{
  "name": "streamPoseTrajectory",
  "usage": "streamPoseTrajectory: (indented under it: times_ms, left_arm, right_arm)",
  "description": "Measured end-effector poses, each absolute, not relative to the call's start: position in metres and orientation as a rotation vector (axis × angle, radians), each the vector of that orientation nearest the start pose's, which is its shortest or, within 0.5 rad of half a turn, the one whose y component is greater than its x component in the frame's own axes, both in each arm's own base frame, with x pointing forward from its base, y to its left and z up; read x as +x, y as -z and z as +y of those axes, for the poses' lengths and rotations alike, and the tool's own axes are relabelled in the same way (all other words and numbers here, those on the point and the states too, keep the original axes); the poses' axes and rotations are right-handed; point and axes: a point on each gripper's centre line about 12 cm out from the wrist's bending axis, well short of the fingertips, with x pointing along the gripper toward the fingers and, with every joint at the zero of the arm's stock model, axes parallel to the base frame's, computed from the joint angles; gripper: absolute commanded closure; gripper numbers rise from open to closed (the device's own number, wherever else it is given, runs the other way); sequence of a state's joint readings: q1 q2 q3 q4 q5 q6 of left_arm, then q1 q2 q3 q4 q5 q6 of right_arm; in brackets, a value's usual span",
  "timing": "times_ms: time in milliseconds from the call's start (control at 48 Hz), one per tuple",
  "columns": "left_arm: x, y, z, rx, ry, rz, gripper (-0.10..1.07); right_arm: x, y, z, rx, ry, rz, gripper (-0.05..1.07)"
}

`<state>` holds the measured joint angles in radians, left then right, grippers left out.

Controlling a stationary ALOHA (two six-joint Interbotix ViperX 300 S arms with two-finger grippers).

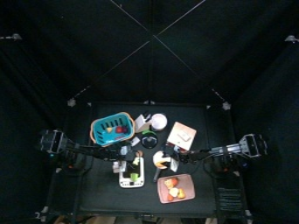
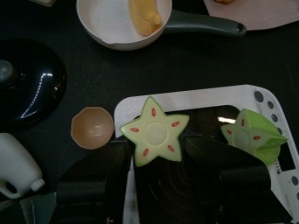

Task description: Place starfruit bottom in pan

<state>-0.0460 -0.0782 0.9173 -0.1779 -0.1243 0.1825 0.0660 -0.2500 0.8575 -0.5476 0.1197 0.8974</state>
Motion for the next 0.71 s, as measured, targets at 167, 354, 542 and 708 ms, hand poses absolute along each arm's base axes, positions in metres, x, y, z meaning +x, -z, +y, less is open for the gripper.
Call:
streamPoseTrajectory:
  times_ms: [167, 354, 542, 708]
  left_arm:
    - [0.326, -0.131, -0.012, 0.03, 0.025, 0.713, 0.2]
    - [0.335, -0.138, -0.013, 0.033, 0.025, 0.683, 0.2]
    - [0.348, -0.142, -0.013, 0.055, 0.035, 0.659, 0.2]
    - [0.368, -0.145, -0.014, 0.086, 0.042, 0.606, 0.2]
  right_arm:
    - [0.319, -0.184, 0.017, 0.289, 0.111, 0.703, 0.19]
    - [0.318, -0.182, 0.018, 0.279, 0.116, 0.717, 0.19]
    - [0.313, -0.183, 0.014, 0.261, 0.148, 0.745, 0.19]
    - [0.304, -0.194, 0.01, 0.254, 0.176, 0.734, 0.19]
